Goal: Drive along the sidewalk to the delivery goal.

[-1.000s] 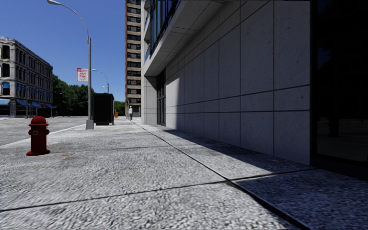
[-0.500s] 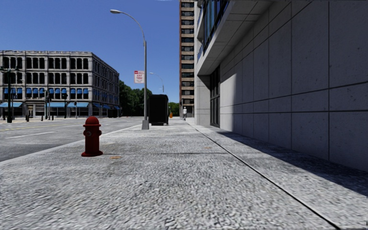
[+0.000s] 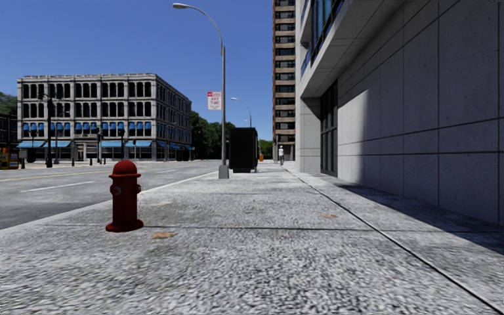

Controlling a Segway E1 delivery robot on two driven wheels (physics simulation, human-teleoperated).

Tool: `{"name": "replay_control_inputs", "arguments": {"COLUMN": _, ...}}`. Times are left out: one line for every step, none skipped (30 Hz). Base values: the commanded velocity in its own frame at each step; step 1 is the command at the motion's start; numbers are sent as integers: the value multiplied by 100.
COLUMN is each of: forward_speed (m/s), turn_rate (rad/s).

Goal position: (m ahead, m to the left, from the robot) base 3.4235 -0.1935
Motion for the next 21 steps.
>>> {"name": "replay_control_inputs", "arguments": {"forward_speed": 200, "turn_rate": 0}}
{"name": "replay_control_inputs", "arguments": {"forward_speed": 200, "turn_rate": 0}}
{"name": "replay_control_inputs", "arguments": {"forward_speed": 200, "turn_rate": 0}}
{"name": "replay_control_inputs", "arguments": {"forward_speed": 200, "turn_rate": 0}}
{"name": "replay_control_inputs", "arguments": {"forward_speed": 200, "turn_rate": 0}}
{"name": "replay_control_inputs", "arguments": {"forward_speed": 200, "turn_rate": 0}}
{"name": "replay_control_inputs", "arguments": {"forward_speed": 200, "turn_rate": 0}}
{"name": "replay_control_inputs", "arguments": {"forward_speed": 200, "turn_rate": 0}}
{"name": "replay_control_inputs", "arguments": {"forward_speed": 200, "turn_rate": 0}}
{"name": "replay_control_inputs", "arguments": {"forward_speed": 200, "turn_rate": 0}}
{"name": "replay_control_inputs", "arguments": {"forward_speed": 200, "turn_rate": 0}}
{"name": "replay_control_inputs", "arguments": {"forward_speed": 200, "turn_rate": 0}}
{"name": "replay_control_inputs", "arguments": {"forward_speed": 200, "turn_rate": 0}}
{"name": "replay_control_inputs", "arguments": {"forward_speed": 200, "turn_rate": 0}}
{"name": "replay_control_inputs", "arguments": {"forward_speed": 200, "turn_rate": 0}}
{"name": "replay_control_inputs", "arguments": {"forward_speed": 200, "turn_rate": 0}}
{"name": "replay_control_inputs", "arguments": {"forward_speed": 200, "turn_rate": 0}}
{"name": "replay_control_inputs", "arguments": {"forward_speed": 200, "turn_rate": 0}}
{"name": "replay_control_inputs", "arguments": {"forward_speed": 200, "turn_rate": 0}}
{"name": "replay_control_inputs", "arguments": {"forward_speed": 200, "turn_rate": 0}}
{"name": "replay_control_inputs", "arguments": {"forward_speed": 200, "turn_rate": 0}}
